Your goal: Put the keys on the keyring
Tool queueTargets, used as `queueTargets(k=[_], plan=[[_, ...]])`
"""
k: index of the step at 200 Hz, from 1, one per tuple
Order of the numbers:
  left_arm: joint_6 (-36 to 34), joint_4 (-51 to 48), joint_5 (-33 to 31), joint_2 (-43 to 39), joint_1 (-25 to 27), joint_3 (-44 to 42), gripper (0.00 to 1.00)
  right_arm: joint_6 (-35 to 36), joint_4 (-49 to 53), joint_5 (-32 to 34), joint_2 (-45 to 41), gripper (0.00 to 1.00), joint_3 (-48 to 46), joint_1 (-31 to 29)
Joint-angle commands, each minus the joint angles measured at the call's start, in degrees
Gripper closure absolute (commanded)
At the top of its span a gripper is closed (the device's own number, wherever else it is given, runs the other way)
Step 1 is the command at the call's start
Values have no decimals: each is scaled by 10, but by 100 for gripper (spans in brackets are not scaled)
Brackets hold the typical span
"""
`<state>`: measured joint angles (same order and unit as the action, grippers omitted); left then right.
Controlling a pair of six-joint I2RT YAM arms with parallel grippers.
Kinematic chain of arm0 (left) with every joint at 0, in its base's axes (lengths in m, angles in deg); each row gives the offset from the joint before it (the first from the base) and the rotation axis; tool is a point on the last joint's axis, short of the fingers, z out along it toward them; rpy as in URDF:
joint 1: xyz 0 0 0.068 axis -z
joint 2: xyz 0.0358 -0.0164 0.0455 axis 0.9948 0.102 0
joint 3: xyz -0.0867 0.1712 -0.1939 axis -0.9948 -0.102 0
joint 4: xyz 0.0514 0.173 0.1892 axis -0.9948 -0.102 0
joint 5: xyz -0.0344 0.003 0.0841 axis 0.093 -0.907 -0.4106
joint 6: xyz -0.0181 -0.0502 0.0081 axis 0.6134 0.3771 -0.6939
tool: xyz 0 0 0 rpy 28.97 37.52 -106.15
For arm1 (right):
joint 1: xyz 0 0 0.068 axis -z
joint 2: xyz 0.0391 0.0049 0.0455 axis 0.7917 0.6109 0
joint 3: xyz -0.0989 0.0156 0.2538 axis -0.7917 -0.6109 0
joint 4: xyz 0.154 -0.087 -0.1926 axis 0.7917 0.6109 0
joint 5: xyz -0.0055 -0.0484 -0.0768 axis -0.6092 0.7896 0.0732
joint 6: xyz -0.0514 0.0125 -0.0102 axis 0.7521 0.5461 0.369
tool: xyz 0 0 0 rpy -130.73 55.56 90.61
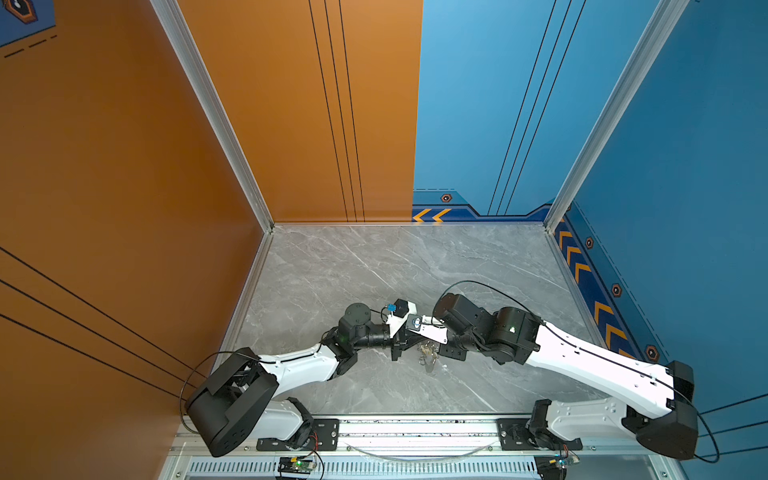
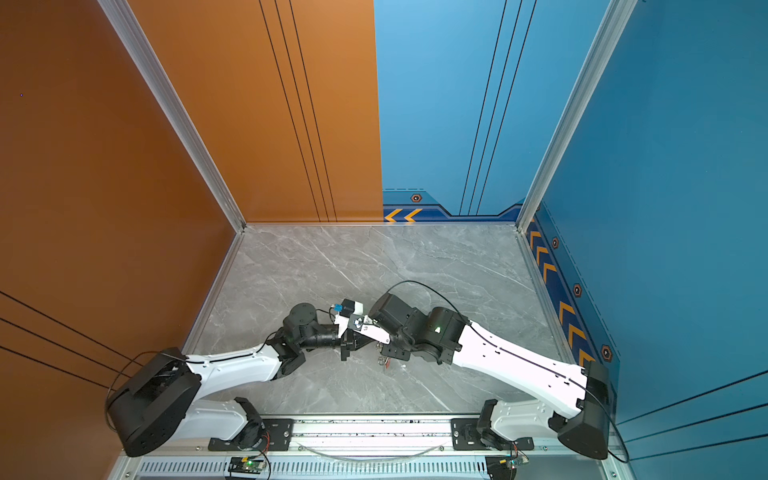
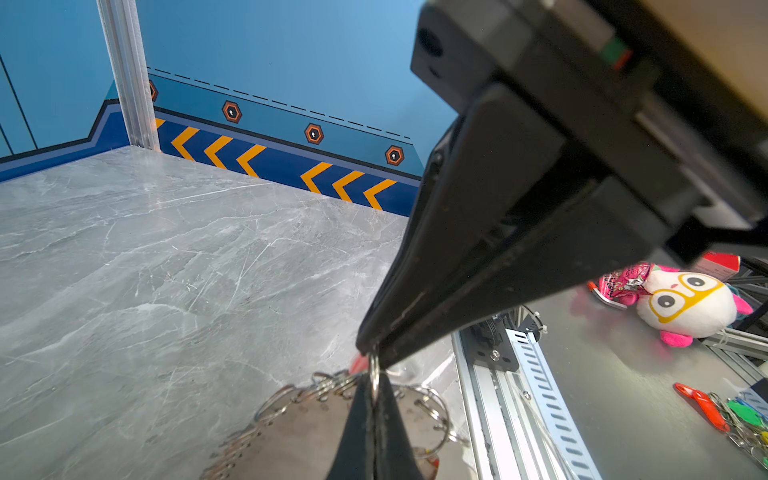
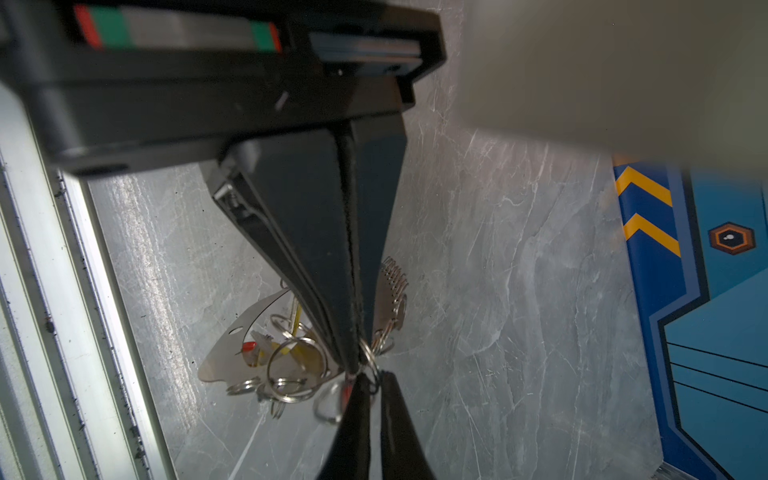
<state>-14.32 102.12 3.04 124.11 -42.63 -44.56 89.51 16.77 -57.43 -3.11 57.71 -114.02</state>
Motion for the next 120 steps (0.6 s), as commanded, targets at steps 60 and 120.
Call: queueTargets(k=[60,120], plan=[[12,28,-22,-12,-9,3,100,6,-106,55,-99,79,-104,-29],[21,46,-21,-12,-11,-1,100,-5,-143,64,-86,78,-121,-30]])
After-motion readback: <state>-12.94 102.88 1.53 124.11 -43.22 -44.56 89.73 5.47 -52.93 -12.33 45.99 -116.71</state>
